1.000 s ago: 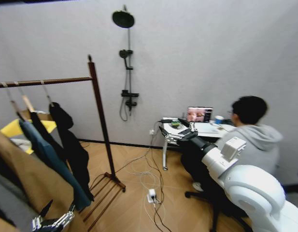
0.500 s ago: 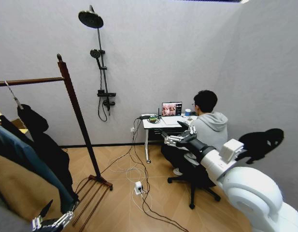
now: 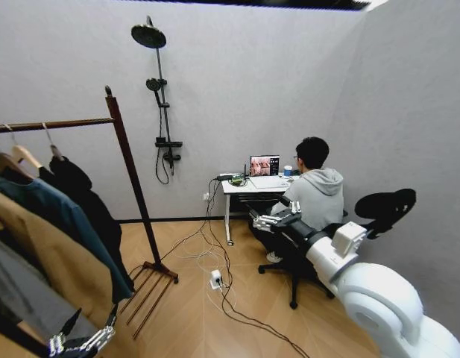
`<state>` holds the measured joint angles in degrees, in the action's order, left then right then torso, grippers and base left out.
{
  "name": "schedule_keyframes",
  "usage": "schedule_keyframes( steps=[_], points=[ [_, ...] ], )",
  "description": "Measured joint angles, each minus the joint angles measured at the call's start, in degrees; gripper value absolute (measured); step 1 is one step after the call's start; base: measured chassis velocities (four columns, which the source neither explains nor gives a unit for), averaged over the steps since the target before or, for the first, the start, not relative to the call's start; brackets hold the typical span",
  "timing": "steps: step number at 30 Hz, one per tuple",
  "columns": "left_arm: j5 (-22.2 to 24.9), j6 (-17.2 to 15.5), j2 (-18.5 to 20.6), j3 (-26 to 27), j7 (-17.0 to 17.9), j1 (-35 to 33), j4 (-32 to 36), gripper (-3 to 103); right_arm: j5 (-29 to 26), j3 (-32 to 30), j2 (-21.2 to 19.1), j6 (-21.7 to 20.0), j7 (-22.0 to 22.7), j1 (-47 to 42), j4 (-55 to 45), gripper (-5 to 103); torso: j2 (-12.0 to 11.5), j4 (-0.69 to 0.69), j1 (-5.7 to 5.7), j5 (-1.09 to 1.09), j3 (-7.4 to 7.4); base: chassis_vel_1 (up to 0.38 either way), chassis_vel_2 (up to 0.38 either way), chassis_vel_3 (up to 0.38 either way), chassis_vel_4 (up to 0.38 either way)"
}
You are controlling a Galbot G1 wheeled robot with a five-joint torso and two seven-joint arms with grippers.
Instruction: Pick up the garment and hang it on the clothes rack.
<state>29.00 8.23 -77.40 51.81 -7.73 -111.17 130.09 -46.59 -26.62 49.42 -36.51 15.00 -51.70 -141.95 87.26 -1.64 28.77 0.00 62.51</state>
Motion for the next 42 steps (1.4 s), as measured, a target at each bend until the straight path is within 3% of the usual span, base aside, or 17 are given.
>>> schedule_keyframes(
  steps=[30,34,42],
  points=[
    [0.00,0.00,0.00,0.00,0.00,0.00,0.00,100,2.49,2.32,1.15,0.07,-0.26,0.04,1.31,100,0.00,0.00,0.00,0.01,0.00,0.179,-0.092,-0.189,0.086],
    [0.00,0.00,0.00,0.00,0.00,0.00,0.00,100,2.50,3.05,1.29,2.49,-1.13,0.06,1.93,100,0.01,-0.02,-0.03,0.00,-0.01,0.174,-0.078,-0.210,0.089],
    [0.00,0.00,0.00,0.00,0.01,0.00,0.00,100,3.57,3.27,1.68,2.75,-1.42,-0.95,2.00,100,0.00,-0.01,0.00,0.01,0.00,0.032,-0.022,-0.032,0.040]
  ],
)
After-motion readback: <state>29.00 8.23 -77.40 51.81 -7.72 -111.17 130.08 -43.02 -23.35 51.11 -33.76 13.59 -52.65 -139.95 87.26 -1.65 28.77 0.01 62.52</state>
